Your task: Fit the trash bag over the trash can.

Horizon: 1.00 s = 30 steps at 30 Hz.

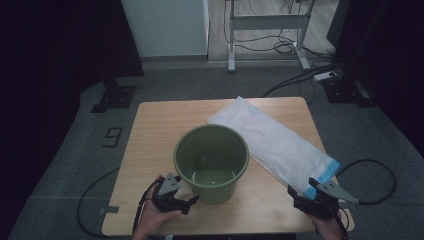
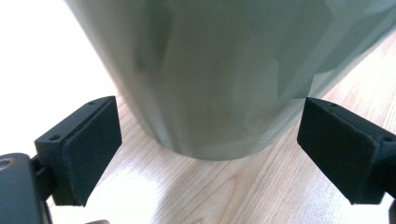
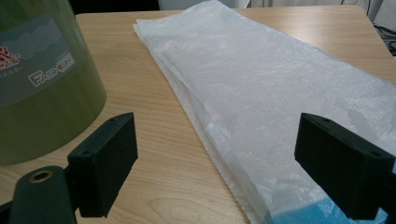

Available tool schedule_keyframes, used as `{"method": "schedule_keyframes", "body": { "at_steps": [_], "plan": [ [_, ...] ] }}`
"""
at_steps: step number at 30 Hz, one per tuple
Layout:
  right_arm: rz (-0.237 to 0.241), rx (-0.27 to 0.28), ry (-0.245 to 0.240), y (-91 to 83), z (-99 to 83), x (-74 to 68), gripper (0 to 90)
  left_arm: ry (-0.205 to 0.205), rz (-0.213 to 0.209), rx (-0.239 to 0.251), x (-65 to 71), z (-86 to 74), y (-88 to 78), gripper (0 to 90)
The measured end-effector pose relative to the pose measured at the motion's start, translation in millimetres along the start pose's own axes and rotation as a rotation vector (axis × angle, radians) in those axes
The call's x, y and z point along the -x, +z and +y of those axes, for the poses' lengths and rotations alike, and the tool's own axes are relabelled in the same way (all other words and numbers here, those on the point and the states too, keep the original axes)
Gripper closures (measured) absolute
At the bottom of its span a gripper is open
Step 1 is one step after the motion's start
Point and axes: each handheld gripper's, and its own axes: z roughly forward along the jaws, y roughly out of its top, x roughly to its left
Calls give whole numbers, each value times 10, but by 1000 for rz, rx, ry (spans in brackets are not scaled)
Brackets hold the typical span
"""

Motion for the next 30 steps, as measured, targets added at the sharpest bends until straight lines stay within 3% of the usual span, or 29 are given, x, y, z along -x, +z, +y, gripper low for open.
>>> {"method": "schedule_keyframes", "body": {
  "at_steps": [7,13,19,20,21,30],
  "plan": [
    [5,-17,-15,63,18,-82,130,13,14,-23,-28,-61,-46,64],
    [13,-40,-16,240,143,-205,130,-2,28,-22,-47,-164,-142,65],
    [0,-97,-58,616,309,-366,129,-29,54,-24,-138,-277,-238,66],
    [-12,-117,-59,738,340,-387,129,-43,55,-16,-167,-294,-265,66],
    [-12,-117,-59,738,340,-387,129,-43,55,-16,-167,-294,-265,66],
    [-27,-203,-38,1288,422,-427,132,-64,80,-6,-235,-346,-314,72]
  ]
}}
